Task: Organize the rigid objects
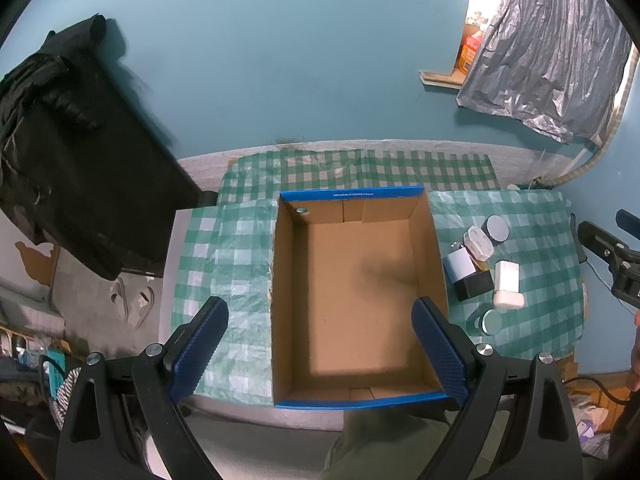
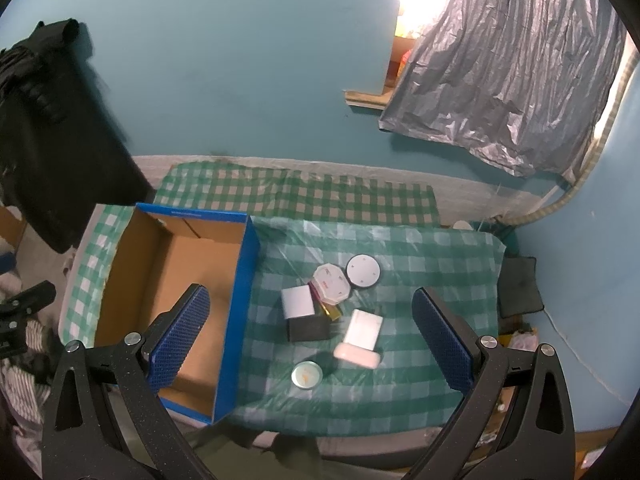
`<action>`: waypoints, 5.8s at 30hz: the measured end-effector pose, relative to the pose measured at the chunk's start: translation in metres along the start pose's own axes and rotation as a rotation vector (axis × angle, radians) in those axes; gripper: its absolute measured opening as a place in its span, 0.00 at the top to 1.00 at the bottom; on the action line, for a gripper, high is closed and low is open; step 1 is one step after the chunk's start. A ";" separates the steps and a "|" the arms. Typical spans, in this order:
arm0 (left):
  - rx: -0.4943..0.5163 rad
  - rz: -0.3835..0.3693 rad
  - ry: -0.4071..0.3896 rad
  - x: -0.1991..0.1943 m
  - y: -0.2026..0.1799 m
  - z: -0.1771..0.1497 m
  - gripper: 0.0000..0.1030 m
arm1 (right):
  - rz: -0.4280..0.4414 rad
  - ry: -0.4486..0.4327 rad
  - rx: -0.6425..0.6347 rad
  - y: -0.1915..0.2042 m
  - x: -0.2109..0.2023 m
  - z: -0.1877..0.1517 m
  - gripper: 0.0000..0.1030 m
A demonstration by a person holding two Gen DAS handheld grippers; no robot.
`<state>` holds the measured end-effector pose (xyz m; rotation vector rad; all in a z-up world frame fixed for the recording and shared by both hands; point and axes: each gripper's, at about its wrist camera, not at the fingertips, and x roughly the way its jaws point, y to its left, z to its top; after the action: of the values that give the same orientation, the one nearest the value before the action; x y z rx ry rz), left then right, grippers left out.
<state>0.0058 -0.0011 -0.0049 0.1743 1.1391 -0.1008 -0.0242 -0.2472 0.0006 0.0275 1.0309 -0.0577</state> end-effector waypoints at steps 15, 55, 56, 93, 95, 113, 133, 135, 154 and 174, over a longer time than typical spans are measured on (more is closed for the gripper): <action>0.002 0.002 0.002 0.000 0.001 -0.001 0.09 | 0.002 0.006 -0.002 0.002 0.000 -0.001 0.02; 0.002 0.006 0.028 0.006 0.008 0.002 0.09 | -0.006 0.013 -0.016 0.007 0.005 0.002 0.02; 0.001 0.005 0.030 0.007 0.008 0.001 0.09 | -0.007 0.014 -0.016 0.007 0.005 0.002 0.02; -0.047 0.045 0.386 0.164 0.079 -0.039 0.10 | 0.075 0.330 -0.006 -0.033 0.152 -0.059 0.02; -0.039 0.047 0.405 0.172 0.080 -0.044 0.10 | 0.070 0.343 -0.022 -0.032 0.159 -0.067 0.02; -0.069 -0.043 0.465 0.201 0.075 -0.071 0.64 | 0.048 0.444 -0.053 -0.018 0.201 -0.126 0.09; -0.025 -0.087 0.473 0.205 0.066 -0.062 0.89 | 0.090 0.502 -0.076 -0.005 0.251 -0.131 0.54; -0.020 -0.085 0.472 0.204 0.064 -0.063 0.90 | 0.091 0.516 -0.073 -0.002 0.255 -0.133 0.56; 0.021 -0.082 0.452 0.196 0.056 -0.061 0.95 | 0.096 0.442 -0.096 0.004 0.220 -0.121 0.57; 0.035 -0.089 0.451 0.194 0.055 -0.061 0.96 | 0.139 0.297 -0.156 0.037 0.153 -0.050 0.57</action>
<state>0.0409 0.0664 -0.2016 0.1829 1.5955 -0.1657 0.0133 -0.2130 -0.1565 -0.0350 1.3252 0.1576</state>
